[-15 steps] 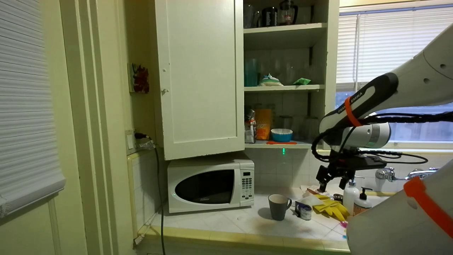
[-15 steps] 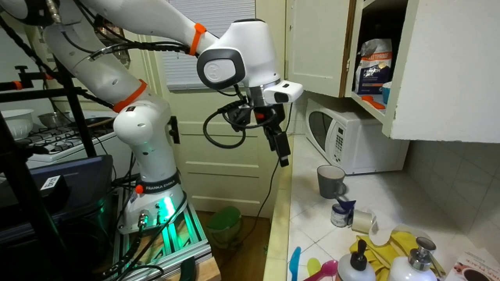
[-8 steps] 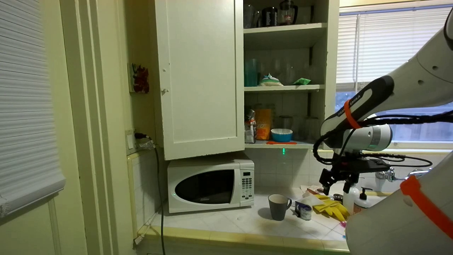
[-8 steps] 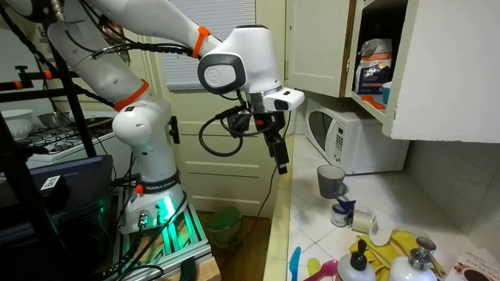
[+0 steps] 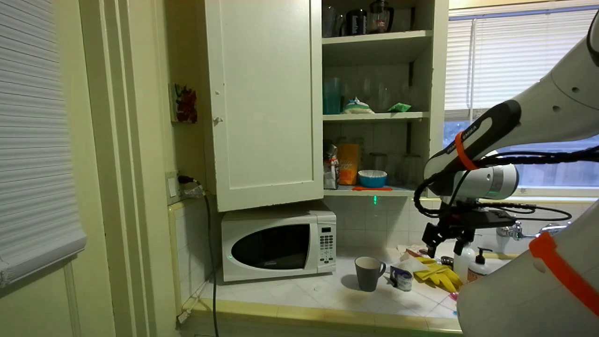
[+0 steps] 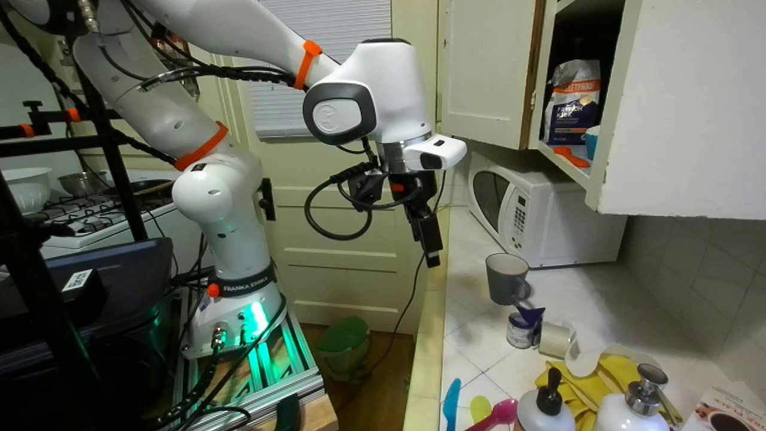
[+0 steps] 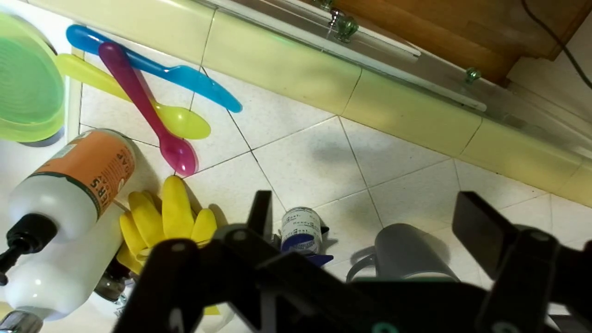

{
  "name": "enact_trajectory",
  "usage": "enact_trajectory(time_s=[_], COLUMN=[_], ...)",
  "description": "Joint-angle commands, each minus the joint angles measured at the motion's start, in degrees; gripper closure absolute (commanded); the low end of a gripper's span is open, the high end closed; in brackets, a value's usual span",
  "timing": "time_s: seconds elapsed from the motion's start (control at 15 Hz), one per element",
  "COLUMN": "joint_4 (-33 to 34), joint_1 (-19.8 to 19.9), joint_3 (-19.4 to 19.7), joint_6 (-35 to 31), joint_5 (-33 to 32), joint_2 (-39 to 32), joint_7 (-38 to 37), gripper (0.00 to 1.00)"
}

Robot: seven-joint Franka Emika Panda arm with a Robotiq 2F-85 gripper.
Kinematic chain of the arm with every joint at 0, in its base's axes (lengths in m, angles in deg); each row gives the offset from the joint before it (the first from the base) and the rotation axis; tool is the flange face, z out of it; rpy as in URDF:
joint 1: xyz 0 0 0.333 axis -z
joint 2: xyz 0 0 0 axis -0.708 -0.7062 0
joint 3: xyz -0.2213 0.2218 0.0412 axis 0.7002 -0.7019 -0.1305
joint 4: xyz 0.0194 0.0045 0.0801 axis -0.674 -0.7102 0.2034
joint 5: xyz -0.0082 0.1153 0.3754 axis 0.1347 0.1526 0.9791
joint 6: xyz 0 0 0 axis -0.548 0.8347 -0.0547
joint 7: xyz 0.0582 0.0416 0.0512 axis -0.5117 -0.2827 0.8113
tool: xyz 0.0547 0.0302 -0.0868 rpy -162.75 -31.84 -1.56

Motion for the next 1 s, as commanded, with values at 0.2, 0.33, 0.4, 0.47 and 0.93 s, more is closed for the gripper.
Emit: enact_trajectory(time_s=[0.2, 0.33, 0.4, 0.47, 0.93], joint_4=[0.0, 0.0, 0.0, 0.1, -0.1], joint_1=[0.6, 0.6, 0.6, 1.0, 4.1], joint_3=[-0.6, -0.6, -0.6, -0.5, 2.7], joint_6=[0.1, 0.1, 0.1, 0.7, -1.2], joint_5=[0.5, 0.5, 0.5, 0.4, -0.1], joint_2=[-0.1, -0.1, -0.1, -0.7, -4.3], joint_7=[0.3, 0.3, 0.3, 0.1, 2.5], gripper=[0.00, 0.00, 0.00, 0.00, 0.00])
